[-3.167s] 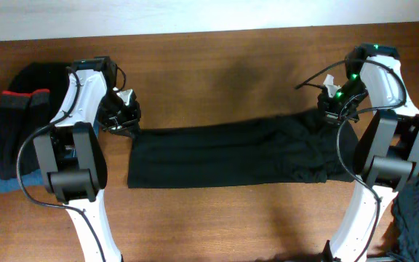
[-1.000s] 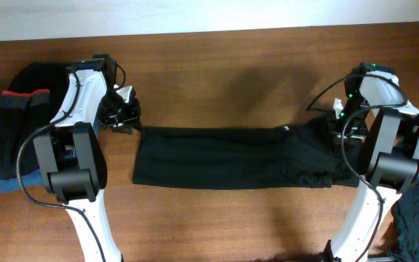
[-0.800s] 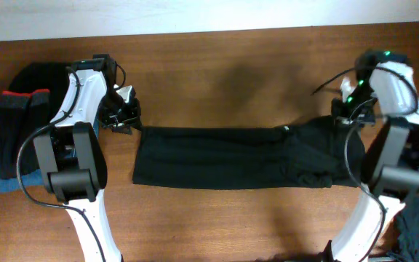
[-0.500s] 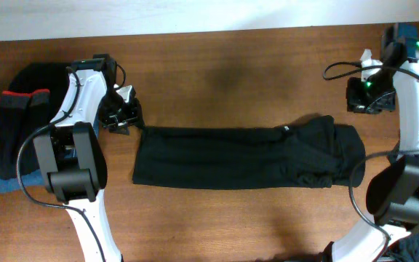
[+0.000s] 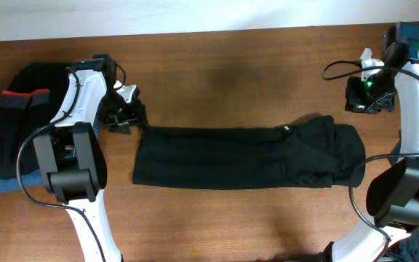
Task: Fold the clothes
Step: 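Release the corners and open both grippers above the sweatshirt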
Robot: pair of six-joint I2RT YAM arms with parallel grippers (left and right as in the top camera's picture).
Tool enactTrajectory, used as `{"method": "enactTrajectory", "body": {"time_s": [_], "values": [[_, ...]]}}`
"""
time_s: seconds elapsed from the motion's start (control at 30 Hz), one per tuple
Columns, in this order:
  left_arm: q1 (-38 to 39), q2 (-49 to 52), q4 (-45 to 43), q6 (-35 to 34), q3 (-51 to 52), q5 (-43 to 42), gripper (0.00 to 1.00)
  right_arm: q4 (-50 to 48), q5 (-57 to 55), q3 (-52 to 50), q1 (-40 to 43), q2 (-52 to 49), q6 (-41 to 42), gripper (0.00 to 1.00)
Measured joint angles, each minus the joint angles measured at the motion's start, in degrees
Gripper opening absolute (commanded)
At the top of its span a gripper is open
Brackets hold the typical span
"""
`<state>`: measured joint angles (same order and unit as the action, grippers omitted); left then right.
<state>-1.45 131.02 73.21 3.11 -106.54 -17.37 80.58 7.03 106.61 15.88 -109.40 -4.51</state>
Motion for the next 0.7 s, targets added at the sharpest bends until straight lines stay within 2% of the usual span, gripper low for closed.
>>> {"method": "enactTrajectory", "body": {"time_s": [0.3, 0.7], "values": [[0.2, 0.0, 0.0, 3.8, 0.2, -5.4, 0.6, 0.2, 0.0, 0.0, 0.0, 0.0, -0.5, 0.19], [0.4, 0.0, -0.6, 3.0, 0.2, -5.8, 0.58, 1.5, 0.0, 0.0, 0.0, 0.0, -0.5, 0.19]]}}
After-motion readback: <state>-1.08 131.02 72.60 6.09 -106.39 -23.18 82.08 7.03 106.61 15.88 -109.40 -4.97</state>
